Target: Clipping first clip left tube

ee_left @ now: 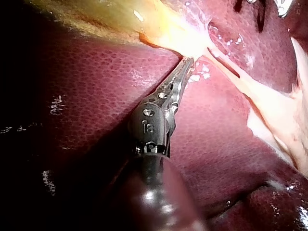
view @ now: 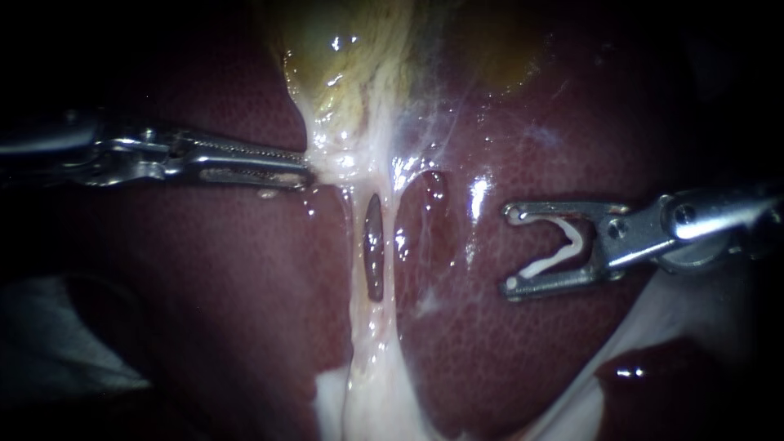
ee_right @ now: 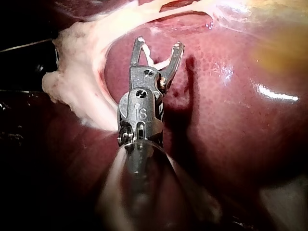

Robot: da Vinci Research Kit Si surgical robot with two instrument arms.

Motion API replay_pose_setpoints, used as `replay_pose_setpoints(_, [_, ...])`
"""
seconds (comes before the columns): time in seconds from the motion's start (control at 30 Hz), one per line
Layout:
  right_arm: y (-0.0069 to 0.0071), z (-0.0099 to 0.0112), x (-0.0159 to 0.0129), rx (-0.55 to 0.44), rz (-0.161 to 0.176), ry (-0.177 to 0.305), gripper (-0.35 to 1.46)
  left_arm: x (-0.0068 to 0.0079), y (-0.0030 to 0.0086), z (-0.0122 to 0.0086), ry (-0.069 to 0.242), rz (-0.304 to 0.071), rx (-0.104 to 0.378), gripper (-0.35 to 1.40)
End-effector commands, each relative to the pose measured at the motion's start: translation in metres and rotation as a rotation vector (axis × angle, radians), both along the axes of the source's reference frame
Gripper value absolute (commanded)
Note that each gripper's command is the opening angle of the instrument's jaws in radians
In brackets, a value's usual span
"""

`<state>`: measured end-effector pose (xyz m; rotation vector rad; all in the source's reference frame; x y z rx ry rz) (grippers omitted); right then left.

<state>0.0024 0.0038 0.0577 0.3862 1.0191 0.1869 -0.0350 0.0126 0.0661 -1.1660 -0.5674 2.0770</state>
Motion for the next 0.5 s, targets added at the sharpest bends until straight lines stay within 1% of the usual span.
replay_pose_setpoints(0.03, [0.0000, 0.0000, 0.0000, 0.001, 0.000, 0.001, 0.50, 0.0001, 0.0001, -0.0003, 0.000, 0.000, 0.001, -0.35])
replay_pose_setpoints(0.17, [0.0000, 0.0000, 0.0000, 0.001, 0.000, 0.001, 0.50, 0.0007, 0.0006, -0.0019, -0.004, 0.003, 0.010, -0.35])
replay_pose_setpoints(0.23, [0.0000, 0.0000, 0.0000, 0.001, 0.000, 0.001, 0.50, 0.0014, 0.0013, -0.0036, -0.010, 0.003, 0.018, -0.35])
replay_pose_setpoints(0.27, [0.0000, 0.0000, 0.0000, 0.001, 0.000, 0.001, 0.50, 0.0017, 0.0016, -0.0044, -0.011, -0.008, 0.022, -0.35])
replay_pose_setpoints(0.33, [0.0000, 0.0000, 0.0000, 0.001, 0.000, 0.001, 0.50, 0.0025, 0.0023, -0.0064, -0.021, -0.016, 0.007, -0.35])
replay_pose_setpoints(0.4, [0.0000, 0.0000, 0.0001, 0.005, -0.006, 0.006, 0.50, 0.0030, 0.0027, -0.0081, -0.027, -0.021, -0.015, -0.35])
replay_pose_setpoints(0.5, [-0.0001, -0.0002, 0.0004, 0.011, -0.013, 0.013, 0.50, 0.0033, 0.0027, -0.0096, -0.032, -0.024, -0.023, -0.35])
